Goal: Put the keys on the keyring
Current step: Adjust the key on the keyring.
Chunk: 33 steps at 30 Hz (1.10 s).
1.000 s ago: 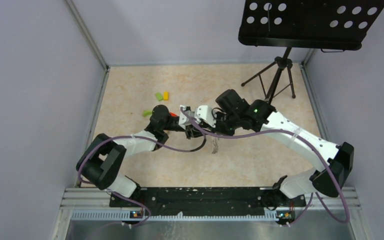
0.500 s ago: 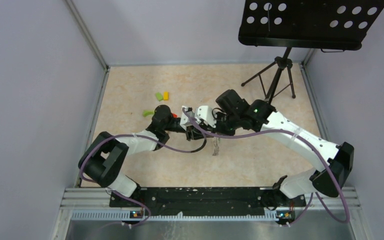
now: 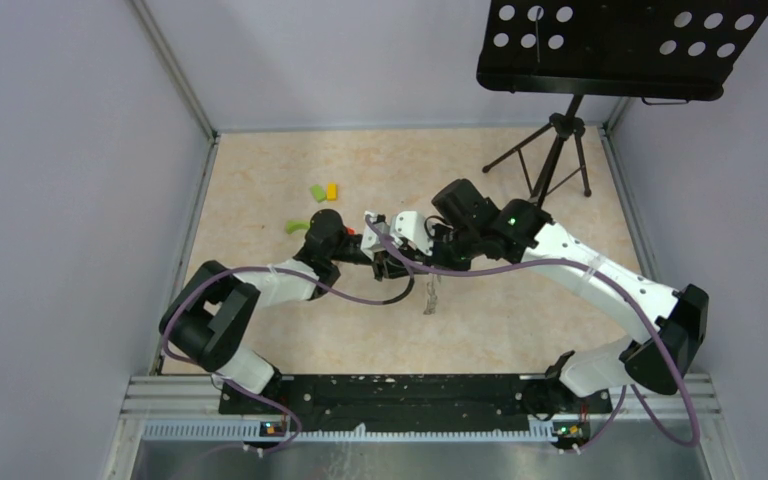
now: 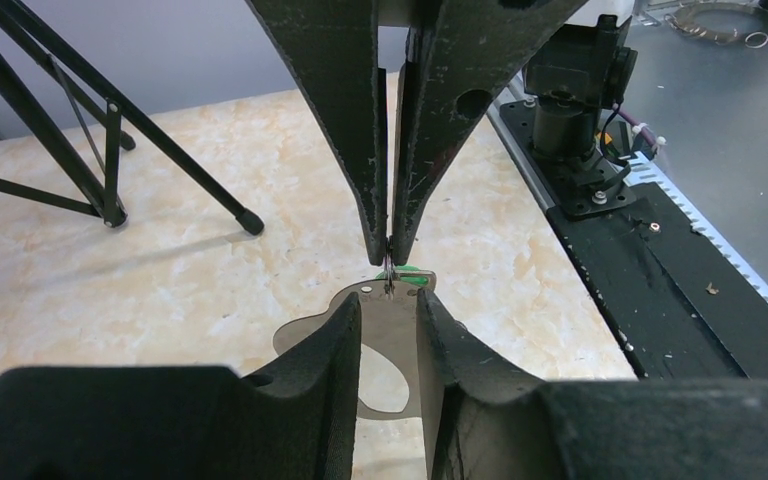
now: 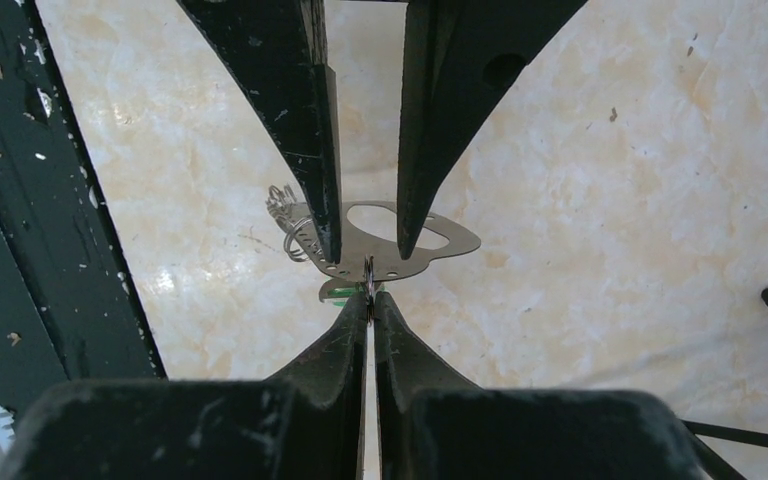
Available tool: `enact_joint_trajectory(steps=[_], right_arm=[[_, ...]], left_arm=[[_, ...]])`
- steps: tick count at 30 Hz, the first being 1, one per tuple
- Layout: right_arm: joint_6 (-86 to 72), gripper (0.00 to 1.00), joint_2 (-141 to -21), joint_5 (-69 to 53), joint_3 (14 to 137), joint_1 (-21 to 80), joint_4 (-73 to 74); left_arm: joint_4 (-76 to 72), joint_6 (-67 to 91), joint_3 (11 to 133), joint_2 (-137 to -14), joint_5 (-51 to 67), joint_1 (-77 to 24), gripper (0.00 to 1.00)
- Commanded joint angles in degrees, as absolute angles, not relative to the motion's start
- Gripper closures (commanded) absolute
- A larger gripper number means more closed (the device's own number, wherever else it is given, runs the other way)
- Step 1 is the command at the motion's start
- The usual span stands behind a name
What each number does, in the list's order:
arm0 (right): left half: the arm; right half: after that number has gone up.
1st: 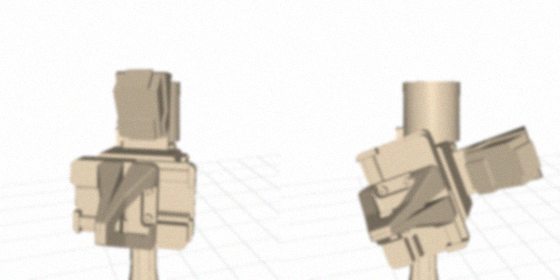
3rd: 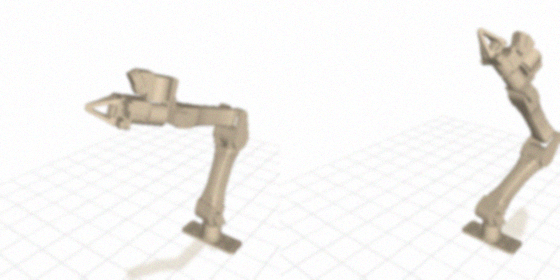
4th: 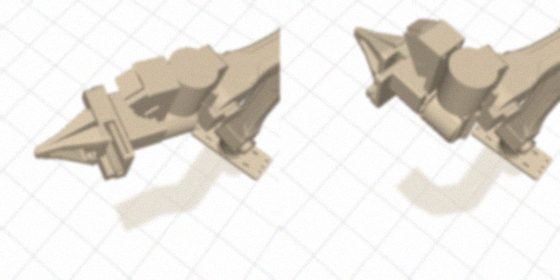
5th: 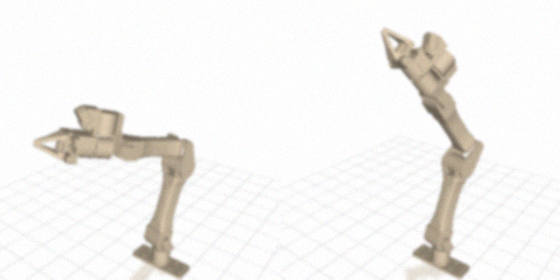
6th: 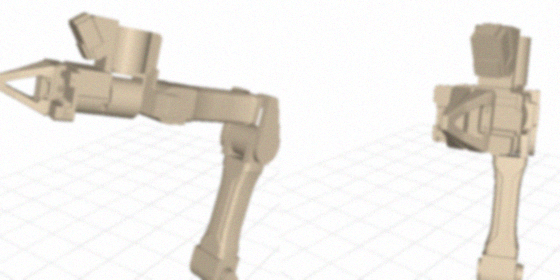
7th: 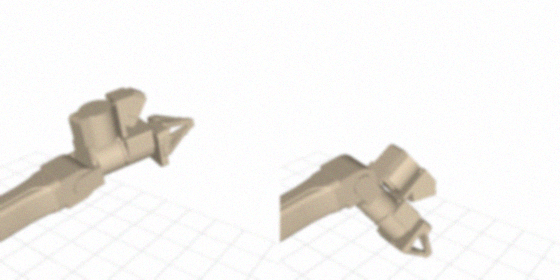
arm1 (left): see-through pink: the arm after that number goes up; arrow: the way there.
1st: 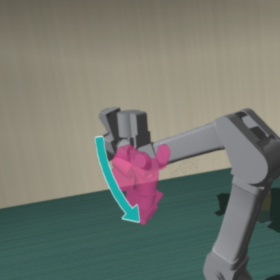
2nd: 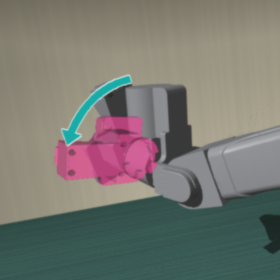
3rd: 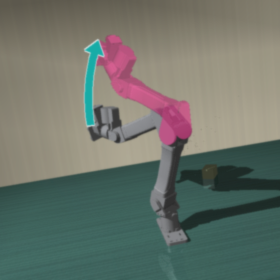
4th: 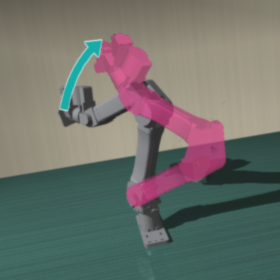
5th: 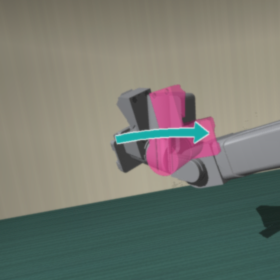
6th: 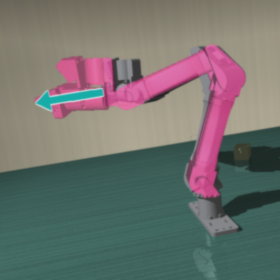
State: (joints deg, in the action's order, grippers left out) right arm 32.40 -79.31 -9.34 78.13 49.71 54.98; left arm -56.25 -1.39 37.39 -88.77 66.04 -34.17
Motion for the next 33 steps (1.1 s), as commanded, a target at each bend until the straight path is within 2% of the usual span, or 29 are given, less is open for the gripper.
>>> enact_joint_trajectory(steps=[1, 13, 19, 22, 31, 33], right_arm=[[32.47, 1.0, -79.03, -10.9, 80.7, 50.87, 52.43], [31.68, 1.0, -77.13, -11.69, 78.22, 50.88, 49.85], [31.54, 1.0, -76.74, -11.55, 77.67, 50.87, 49.47], [31.49, 1.0, -76.56, -11.27, 77.37, 50.81, 49.46], [30.66, 1.0, -74.1, -10.41, 75.42, 50.28, 47.06], [30.35, 0.94, -73.1, -11.92, 74.86, 49.47, 46.22]], left_arm=[[-58.61, -0.22, 39.5, -89.67, 65.57, -35.73, 0.7], [-66.1, 2.6, 37.15, -91.1, 67.5, -35.78, 0.79], [-68.08, 3.79, 36.96, -91.93, 68.29, -35.82, 0.9], [-67.99, 3.74, 36.74, -91.68, 68.51, -35.82, 1.0], [-66.76, 4.81, 35.29, -88.92, 67.27, -35.24, 1.0], [-69.87, 7.75, 34.46, -88.46, 67.37, -35.0, 1.0]])
